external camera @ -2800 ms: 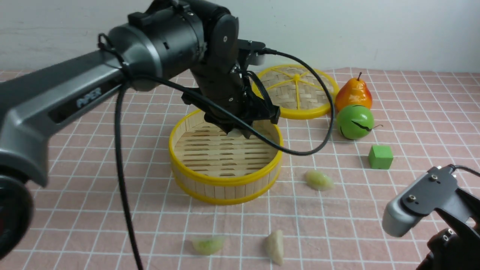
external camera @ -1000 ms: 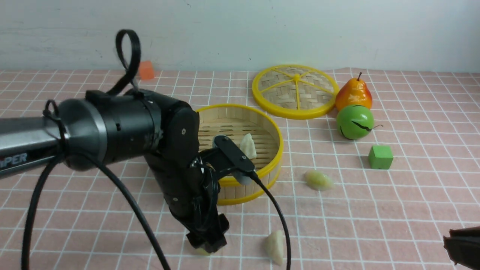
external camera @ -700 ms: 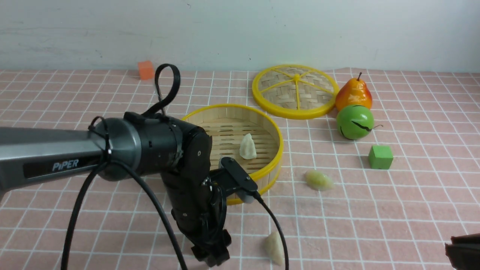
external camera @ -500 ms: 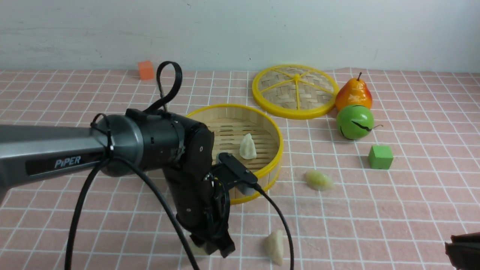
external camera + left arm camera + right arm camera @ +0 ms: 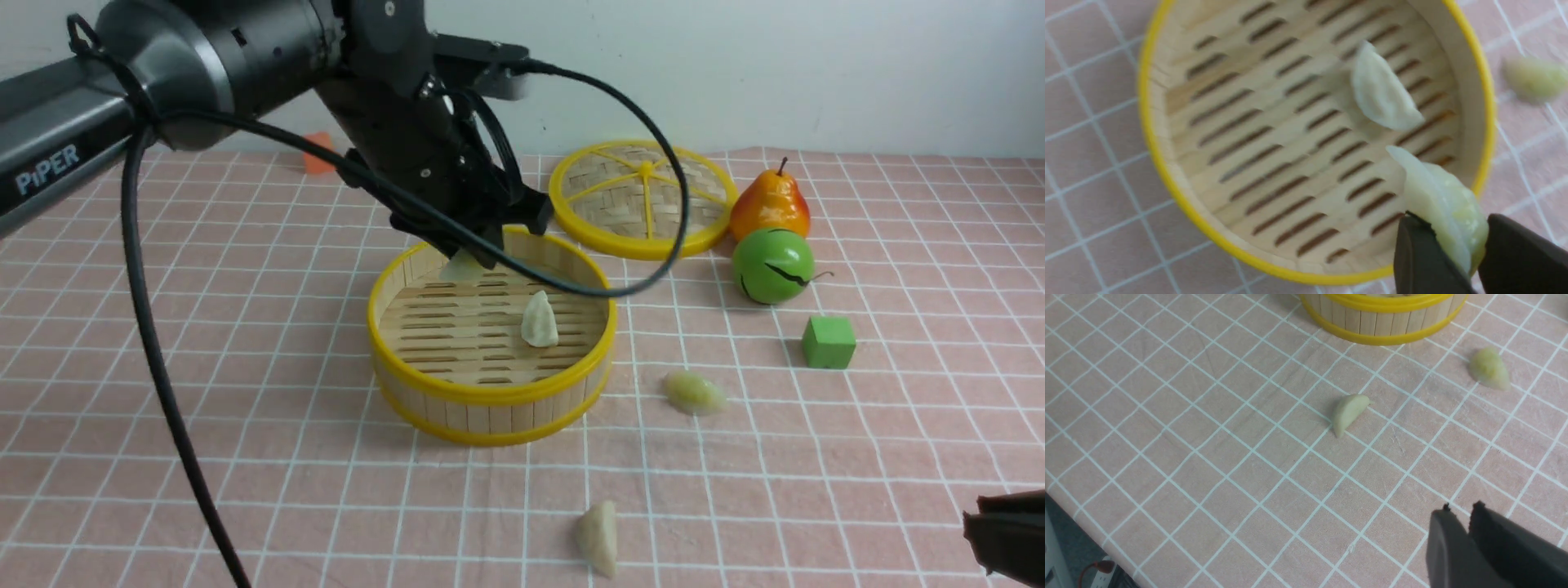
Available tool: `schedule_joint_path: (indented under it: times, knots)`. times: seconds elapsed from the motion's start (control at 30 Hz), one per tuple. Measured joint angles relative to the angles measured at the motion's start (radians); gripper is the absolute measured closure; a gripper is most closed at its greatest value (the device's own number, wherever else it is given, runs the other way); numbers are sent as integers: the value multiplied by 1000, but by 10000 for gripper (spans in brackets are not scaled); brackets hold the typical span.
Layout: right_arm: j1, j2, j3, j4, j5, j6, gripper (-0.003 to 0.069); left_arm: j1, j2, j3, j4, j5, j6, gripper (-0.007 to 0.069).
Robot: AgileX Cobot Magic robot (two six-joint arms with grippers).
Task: Put the dumplings into the steamer on the table with the pink tablecloth.
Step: 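Place the dumpling into the bamboo steamer basket with the left gripper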
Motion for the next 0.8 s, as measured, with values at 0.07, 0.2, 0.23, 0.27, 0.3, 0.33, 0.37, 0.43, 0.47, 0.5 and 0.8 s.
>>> schedule_joint_path:
  times: [0.07,0.2,0.23,0.27,0.3,0.33,0.37,0.43,0.47,0.5,0.8]
  knots:
    - [0,1,0,3,0,7,574,21,29,-16,5,0,-7,442]
    - [0,5,0,5,0,13,574,51,124,-27,13,-27,-24,442]
    - [0,14,0,8,1,14,574,51,161,-27,28,-58,-48,442]
    - [0,24,0,8,3,15,574,51,189,-27,43,-82,-72,442]
    - [0,26,0,9,3,14,574,51,193,-27,45,-85,-76,442]
    - [0,33,0,9,6,14,574,50,207,-27,53,-101,-99,442]
    - [0,49,0,10,11,16,574,50,232,-27,67,-116,-128,442]
    - [0,71,0,10,20,19,574,50,256,-27,90,-131,-160,442]
    - [0,80,0,10,23,21,574,50,264,-27,99,-135,-170,442]
    - [0,90,0,11,27,22,574,50,271,-27,106,-138,-182,442]
    - [0,151,0,11,29,24,574,50,263,-28,124,-130,-200,191]
